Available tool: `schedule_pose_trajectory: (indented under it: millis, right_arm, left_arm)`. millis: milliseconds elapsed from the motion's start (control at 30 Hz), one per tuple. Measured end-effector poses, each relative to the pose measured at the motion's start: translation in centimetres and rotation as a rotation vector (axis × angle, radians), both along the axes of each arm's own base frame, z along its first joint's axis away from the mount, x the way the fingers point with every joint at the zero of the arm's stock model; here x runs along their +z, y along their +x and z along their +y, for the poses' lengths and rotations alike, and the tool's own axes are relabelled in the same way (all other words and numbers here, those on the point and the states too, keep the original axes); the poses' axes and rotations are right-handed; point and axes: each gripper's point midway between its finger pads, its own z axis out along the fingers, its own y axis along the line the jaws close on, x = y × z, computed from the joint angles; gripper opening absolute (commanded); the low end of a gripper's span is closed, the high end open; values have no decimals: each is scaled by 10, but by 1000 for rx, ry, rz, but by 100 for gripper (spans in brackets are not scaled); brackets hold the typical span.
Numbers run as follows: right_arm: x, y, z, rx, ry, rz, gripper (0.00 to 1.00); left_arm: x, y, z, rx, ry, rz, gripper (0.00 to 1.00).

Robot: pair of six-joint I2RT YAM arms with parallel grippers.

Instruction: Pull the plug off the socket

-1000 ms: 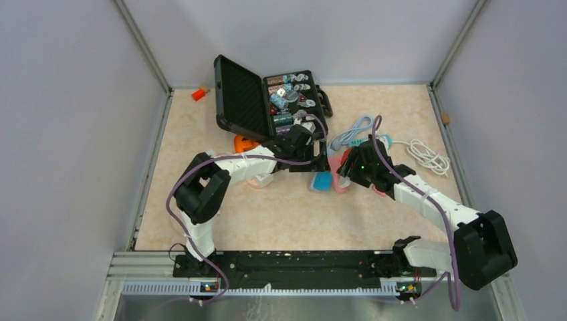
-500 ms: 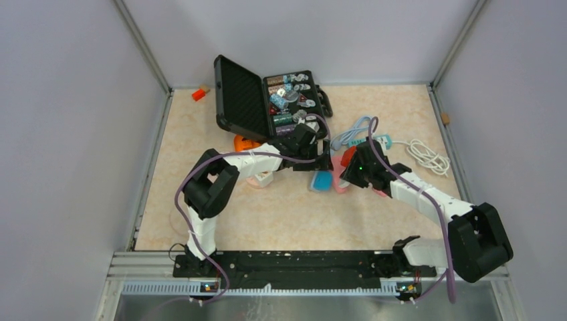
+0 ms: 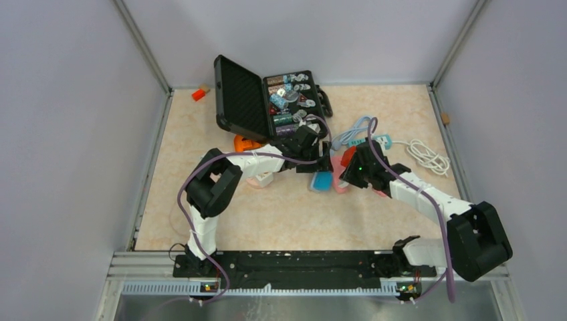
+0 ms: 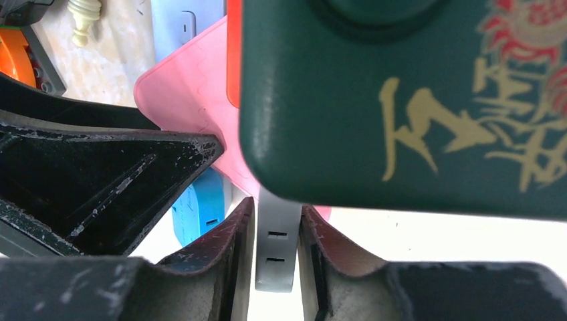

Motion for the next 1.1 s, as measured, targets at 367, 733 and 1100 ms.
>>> schedule_pose_trajectory:
  millis: [367, 733, 1100]
  right_arm:
    - [-3, 2, -3, -17, -6, 8, 0]
    - [0, 3, -4, -30, 33, 20, 0]
    - [40, 6, -12, -69, 150, -56, 0]
  left_arm:
    - [-1, 2, 1, 35, 7, 1, 78]
    - [-3, 3, 2, 83, 19, 9, 74]
    - [-2, 7, 3, 117, 35, 14, 73]
